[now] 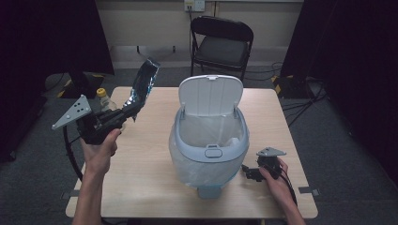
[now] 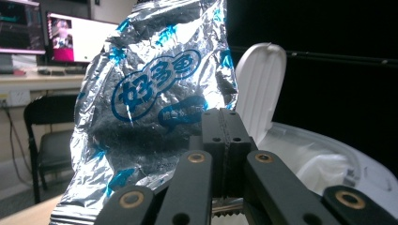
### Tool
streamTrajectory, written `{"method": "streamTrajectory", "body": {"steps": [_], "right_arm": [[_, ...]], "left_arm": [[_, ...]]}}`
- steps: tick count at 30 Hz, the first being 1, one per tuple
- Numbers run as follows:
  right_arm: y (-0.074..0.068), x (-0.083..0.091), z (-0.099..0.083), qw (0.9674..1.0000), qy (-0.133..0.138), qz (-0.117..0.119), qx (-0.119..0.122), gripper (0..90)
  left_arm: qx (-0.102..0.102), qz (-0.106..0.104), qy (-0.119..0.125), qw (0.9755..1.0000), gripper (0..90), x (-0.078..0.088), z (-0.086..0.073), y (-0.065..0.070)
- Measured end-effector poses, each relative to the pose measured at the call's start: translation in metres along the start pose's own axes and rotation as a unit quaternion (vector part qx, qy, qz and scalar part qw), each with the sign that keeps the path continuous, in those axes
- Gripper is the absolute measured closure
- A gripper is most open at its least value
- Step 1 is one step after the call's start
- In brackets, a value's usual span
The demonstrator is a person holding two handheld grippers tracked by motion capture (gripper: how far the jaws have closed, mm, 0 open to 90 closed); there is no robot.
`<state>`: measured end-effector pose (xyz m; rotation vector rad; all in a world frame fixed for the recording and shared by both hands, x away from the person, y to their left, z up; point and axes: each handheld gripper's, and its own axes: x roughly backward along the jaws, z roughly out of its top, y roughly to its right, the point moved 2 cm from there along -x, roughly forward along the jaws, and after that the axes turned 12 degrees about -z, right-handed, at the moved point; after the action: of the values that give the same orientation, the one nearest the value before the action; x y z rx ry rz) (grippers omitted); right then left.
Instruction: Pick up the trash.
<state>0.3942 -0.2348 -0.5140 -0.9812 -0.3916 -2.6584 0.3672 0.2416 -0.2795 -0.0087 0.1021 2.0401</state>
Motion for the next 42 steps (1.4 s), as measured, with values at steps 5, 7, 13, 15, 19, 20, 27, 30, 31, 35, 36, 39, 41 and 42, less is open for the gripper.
{"method": "streamTrajectory", "body": {"steps": [5, 7, 13, 15, 19, 20, 27, 30, 31, 35, 36, 39, 41, 42], "right_arm": [[0.0, 0.0, 0.0, 1.0, 0.0, 0.0, 0.0, 11.9], [0.0, 0.0, 0.0, 1.0, 0.0, 0.0, 0.0, 11.9], [0.0, 0.0, 0.0, 1.0, 0.0, 0.0, 0.0, 11.9], [0.0, 0.0, 0.0, 1.0, 0.0, 0.0, 0.0, 11.9], [0.0, 0.0, 0.0, 1.0, 0.0, 0.0, 0.0, 11.9], [0.0, 0.0, 0.0, 1.0, 0.0, 0.0, 0.0, 11.9], [0.0, 0.0, 0.0, 1.0, 0.0, 0.0, 0.0, 11.9], [0.0, 0.0, 0.0, 1.0, 0.0, 0.0, 0.0, 11.9], [0.0, 0.0, 0.0, 1.0, 0.0, 0.0, 0.001, 11.9], [0.0, 0.0, 0.0, 1.0, 0.0, 0.0, 0.0, 11.9], [0.0, 0.0, 0.0, 1.0, 0.0, 0.0, 0.0, 11.9], [0.0, 0.0, 0.0, 1.0, 0.0, 0.0, 0.001, 11.9], [0.0, 0.0, 0.0, 1.0, 0.0, 0.0, 0.0, 11.9], [0.0, 0.0, 0.0, 1.0, 0.0, 0.001, 0.0, 11.9]], "left_arm": [[-0.013, -0.013, 0.014, 0.9997, 90.0, -0.006, 0.012, 0.013], [-0.019, -0.012, 0.016, 0.9996, 90.0, -0.007, 0.016, 0.017], [-0.029, -0.029, 0.02, 0.9989, 90.0, -0.016, 0.029, 0.027], [-0.031, -0.036, 0.02, 0.9987, 90.0, -0.02, 0.032, 0.03], [-0.031, -0.047, 0.018, 0.9982, 90.0, -0.031, 0.035, 0.035], [-0.033, -0.051, 0.017, 0.998, 90.0, -0.036, 0.036, 0.037], [-0.047, -0.078, 0.005, 0.9958, 90.0, -0.062, 0.041, 0.054], [-0.05, -0.09, 0.001, 0.9946, 90.0, -0.072, 0.043, 0.061], [-0.048, -0.096, 0.0, 0.9942, 90.0, -0.075, 0.042, 0.063], [-0.038, -0.114, -0.013, 0.9927, 90.0, -0.088, 0.037, 0.067], [-0.033, -0.12, -0.017, 0.9921, 90.0, -0.092, 0.036, 0.068], [-0.023, -0.137, -0.024, 0.9901, 90.0, -0.102, 0.031, 0.071], [-0.016, -0.145, -0.031, 0.9888, 90.0, -0.109, 0.028, 0.072], [-0.015, -0.147, -0.035, 0.9884, 90.0, -0.112, 0.027, 0.072]]}}
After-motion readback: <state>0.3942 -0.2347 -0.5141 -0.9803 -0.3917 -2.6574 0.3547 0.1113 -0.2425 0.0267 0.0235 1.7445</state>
